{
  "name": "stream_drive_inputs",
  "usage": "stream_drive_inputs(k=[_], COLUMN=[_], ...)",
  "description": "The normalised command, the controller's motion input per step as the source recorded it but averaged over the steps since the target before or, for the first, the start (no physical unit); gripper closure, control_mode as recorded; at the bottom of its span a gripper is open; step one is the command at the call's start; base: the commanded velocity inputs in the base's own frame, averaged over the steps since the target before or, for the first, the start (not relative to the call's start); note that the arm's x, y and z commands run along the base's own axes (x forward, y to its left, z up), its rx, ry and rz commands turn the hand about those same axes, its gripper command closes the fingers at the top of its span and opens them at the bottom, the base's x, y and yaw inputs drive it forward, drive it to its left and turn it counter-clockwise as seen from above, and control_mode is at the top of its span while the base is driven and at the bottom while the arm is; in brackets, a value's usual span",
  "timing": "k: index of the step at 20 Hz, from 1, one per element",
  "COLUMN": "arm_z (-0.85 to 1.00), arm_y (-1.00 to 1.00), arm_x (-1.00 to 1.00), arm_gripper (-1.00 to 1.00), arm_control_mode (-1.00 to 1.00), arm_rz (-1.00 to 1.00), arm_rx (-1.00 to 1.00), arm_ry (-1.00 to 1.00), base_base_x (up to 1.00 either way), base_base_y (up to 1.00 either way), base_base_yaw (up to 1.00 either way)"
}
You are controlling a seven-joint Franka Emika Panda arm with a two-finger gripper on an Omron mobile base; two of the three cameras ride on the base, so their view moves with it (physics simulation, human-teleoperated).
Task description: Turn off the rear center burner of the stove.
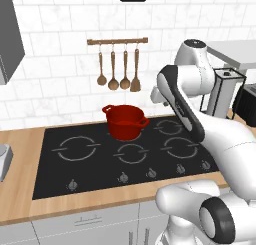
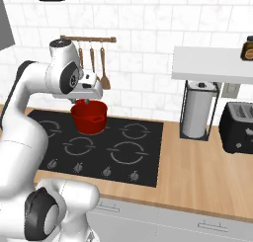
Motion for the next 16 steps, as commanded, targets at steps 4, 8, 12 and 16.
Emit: stream_drive_inputs(k=[4,8,12,16], arm_z=[0.00,-0.15,-0.20,-0.57], arm_y=[0.00,0.00,0.00,0.00], arm_x=[-0.34,-0.71,-0.75,-0.62], arm_gripper=[-1.00,-1.00,-1.00,-1.00], arm_control_mode=[-1.00,-1.00,-1.00,-1.00], arm_rz=[0.00,0.00,0.00,0.00], arm_rx=[0.00,0.00,0.00,-0.05], arm_ry=[-0.04,0.00,0.00,0.05], base_base_x=[0.00,0.00,0.00,0.00], base_base_y=[0.00,0.00,0.00,0.00], base_base_yaw=[0.00,0.00,0.00,0.00])
